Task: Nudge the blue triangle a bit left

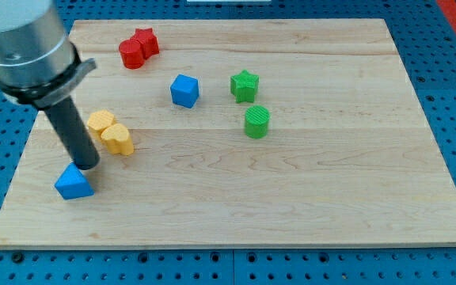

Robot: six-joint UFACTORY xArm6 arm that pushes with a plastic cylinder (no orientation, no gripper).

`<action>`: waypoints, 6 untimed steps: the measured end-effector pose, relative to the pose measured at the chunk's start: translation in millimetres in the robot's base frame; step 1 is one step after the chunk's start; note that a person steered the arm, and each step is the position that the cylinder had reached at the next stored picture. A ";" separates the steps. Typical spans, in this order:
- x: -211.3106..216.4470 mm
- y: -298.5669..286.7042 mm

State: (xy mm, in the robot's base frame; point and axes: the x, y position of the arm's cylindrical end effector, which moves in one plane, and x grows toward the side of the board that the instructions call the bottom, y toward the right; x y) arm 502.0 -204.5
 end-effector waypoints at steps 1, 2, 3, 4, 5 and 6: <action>0.0 -0.8; 1.8 54.8; 20.0 53.3; 30.8 24.7; 24.3 12.6; 15.1 82.7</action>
